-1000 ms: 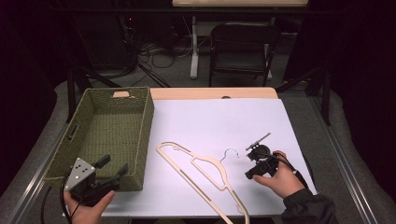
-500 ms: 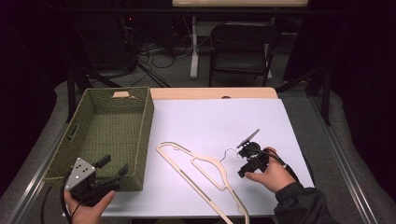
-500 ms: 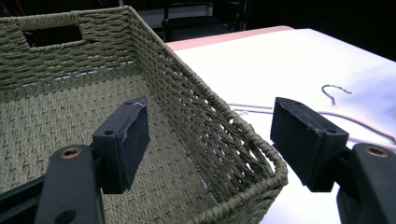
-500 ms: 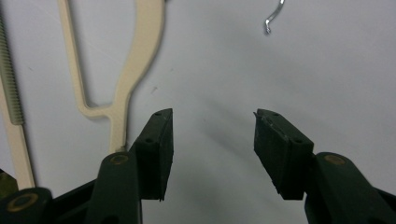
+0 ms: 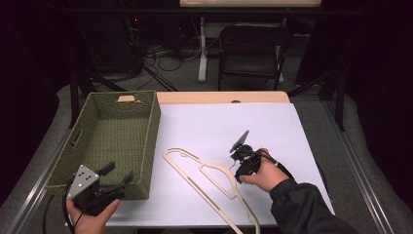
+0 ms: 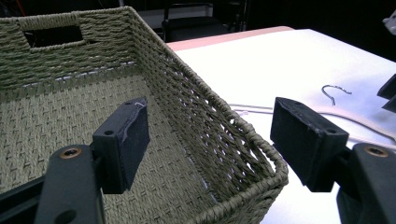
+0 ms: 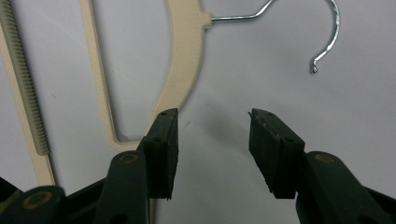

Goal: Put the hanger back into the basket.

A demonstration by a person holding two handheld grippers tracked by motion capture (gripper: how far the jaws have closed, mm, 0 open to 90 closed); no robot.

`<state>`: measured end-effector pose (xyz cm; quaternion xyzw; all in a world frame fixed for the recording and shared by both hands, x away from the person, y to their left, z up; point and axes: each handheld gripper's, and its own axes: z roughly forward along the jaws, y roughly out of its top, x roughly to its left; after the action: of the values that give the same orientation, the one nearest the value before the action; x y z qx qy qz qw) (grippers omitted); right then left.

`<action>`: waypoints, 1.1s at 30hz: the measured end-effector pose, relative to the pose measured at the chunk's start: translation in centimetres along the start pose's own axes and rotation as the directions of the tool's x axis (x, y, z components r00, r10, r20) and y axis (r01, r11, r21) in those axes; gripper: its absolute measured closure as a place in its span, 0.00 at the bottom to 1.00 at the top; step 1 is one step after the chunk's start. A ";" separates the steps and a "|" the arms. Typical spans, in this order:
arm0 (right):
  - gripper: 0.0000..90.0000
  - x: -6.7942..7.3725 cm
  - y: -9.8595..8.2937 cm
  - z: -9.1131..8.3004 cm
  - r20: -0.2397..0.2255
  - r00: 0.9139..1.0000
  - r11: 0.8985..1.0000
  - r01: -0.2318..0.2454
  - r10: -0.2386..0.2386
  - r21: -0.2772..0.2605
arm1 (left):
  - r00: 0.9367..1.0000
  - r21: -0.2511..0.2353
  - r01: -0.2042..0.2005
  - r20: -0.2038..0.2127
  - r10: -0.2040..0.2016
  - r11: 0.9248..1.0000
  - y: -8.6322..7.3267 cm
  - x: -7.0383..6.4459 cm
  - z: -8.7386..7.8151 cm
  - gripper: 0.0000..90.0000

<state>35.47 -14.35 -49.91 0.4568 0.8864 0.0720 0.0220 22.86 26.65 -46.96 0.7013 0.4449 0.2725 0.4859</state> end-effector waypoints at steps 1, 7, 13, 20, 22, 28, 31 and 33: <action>0.59 0.2 0.5 0.1 0.005 1.000 0.999 0.019 -0.019 0.028 | 1.000 0.002 -0.002 0.000 0.002 1.000 0.0 0.0 0.0 0.31; 0.59 1.2 1.2 0.8 -0.004 1.000 1.000 0.017 -0.016 0.025 | 1.000 0.005 -0.005 0.002 0.005 1.000 0.0 0.0 0.0 0.31; 0.61 1.9 1.9 1.6 -0.007 0.999 0.998 0.036 -0.035 0.059 | 1.000 0.003 -0.001 0.002 0.001 1.000 -0.1 0.0 0.1 0.31; 0.62 2.0 2.0 2.2 0.004 0.999 0.998 0.035 -0.035 0.050 | 1.000 0.001 0.000 0.001 0.000 1.000 -0.1 0.1 0.0 0.31; 0.62 2.1 2.1 2.3 0.005 0.999 0.998 0.034 -0.035 0.058 | 1.000 0.004 -0.004 0.002 0.004 1.000 0.0 0.1 0.0 0.31; 0.64 2.2 2.3 2.8 0.000 0.999 0.996 0.034 -0.035 0.078 | 1.000 0.003 -0.004 0.003 0.004 1.000 0.0 0.1 0.0 0.31; 0.65 2.3 2.4 2.9 0.001 1.000 0.996 0.029 -0.029 0.080 | 1.000 0.001 0.000 0.002 0.000 1.000 0.0 0.1 0.0 0.31; 0.65 2.3 2.3 3.1 -0.002 1.000 0.997 0.027 -0.027 0.070 | 1.000 0.002 0.000 0.002 0.000 1.000 0.0 0.1 0.0 0.31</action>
<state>36.33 -10.79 -52.55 0.4452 0.8944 0.0410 0.0064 22.90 26.70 -47.02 0.7021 0.4444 0.2715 0.4856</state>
